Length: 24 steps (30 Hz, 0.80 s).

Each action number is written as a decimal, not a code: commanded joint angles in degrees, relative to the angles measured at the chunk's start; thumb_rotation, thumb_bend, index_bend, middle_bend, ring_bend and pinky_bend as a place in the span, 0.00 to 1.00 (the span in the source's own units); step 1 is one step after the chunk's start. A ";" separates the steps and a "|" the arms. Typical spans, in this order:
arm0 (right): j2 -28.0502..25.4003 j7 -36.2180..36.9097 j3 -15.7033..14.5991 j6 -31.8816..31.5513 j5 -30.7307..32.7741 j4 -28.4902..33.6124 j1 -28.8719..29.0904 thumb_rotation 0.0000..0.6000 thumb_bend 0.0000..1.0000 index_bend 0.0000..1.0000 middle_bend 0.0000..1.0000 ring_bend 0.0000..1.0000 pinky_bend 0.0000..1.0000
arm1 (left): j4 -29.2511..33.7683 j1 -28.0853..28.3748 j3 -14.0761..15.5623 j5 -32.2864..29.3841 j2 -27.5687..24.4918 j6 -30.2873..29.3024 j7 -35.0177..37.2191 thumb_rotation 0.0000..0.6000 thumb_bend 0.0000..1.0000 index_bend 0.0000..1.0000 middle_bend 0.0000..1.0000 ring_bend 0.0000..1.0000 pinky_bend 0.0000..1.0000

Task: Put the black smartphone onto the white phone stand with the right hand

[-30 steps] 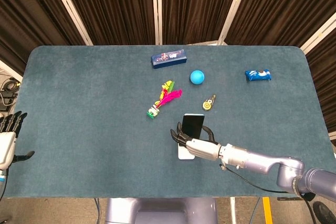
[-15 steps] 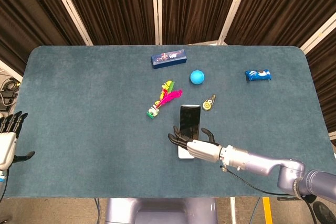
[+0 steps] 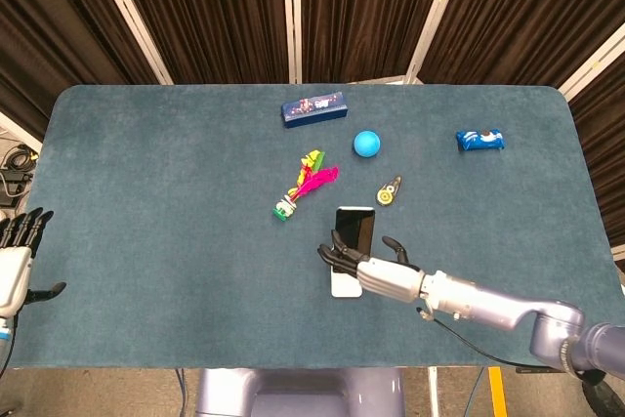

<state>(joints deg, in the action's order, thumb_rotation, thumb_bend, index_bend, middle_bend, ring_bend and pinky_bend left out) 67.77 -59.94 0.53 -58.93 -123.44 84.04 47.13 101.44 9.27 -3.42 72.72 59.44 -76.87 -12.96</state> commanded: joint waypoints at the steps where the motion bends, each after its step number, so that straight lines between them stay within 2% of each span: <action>1: -2.74 3.80 0.16 -6.04 0.37 0.00 -2.40 1.00 0.48 0.15 0.09 0.03 0.21 | 0.11 -0.06 0.05 0.20 -0.11 -0.08 0.24 1.00 0.00 0.00 0.00 0.00 0.00; 3: -4.07 8.76 0.30 -11.87 2.03 -1.41 -4.89 1.00 0.47 0.13 0.07 0.03 0.21 | 0.35 -0.20 0.13 0.74 -0.33 -0.38 0.62 1.00 0.00 0.00 0.00 0.00 0.00; 6: -4.57 16.67 0.93 -18.01 6.65 -3.35 -8.47 1.00 0.36 0.10 0.06 0.03 0.17 | 0.70 -0.44 0.29 1.63 -0.56 -0.94 1.05 1.00 0.00 0.00 0.00 0.00 0.00; 9: -4.70 22.95 1.94 -22.68 11.78 -4.81 -11.92 1.00 0.19 0.08 0.04 0.03 0.02 | 0.98 -0.72 0.42 2.64 -0.66 -1.83 1.07 1.00 0.00 0.00 0.00 0.00 0.00; 11: -4.42 27.10 2.45 -25.72 14.78 -6.11 -14.37 1.00 0.06 0.05 0.01 0.01 0.00 | 0.94 -1.12 0.51 3.52 -0.47 -3.05 0.64 1.00 0.00 0.00 0.00 0.00 0.00; 13: -4.06 31.44 2.78 -27.25 19.15 -5.67 -17.12 1.00 0.00 0.01 0.00 0.00 0.00 | 0.90 -1.53 0.57 4.50 -0.22 -4.27 0.57 1.00 0.00 0.00 0.00 0.00 0.00; 18: -5.70 42.29 2.04 -26.66 30.48 3.66 -23.90 1.00 0.00 0.00 0.00 0.00 0.00 | 0.67 -2.61 0.95 7.23 -0.05 -6.82 1.88 1.00 0.00 0.00 0.00 0.00 0.00; 24: -5.41 45.47 -0.10 -29.73 33.69 7.91 -30.29 1.00 0.00 0.00 0.00 0.00 0.00 | 1.04 -3.66 2.05 10.24 -0.97 -8.25 3.83 1.00 0.00 0.00 0.00 0.00 0.00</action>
<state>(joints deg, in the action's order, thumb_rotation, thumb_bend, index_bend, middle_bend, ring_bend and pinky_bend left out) 62.22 -15.88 1.43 -87.02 -90.99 90.18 19.20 102.38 5.85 -1.65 82.56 58.71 -84.88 -9.49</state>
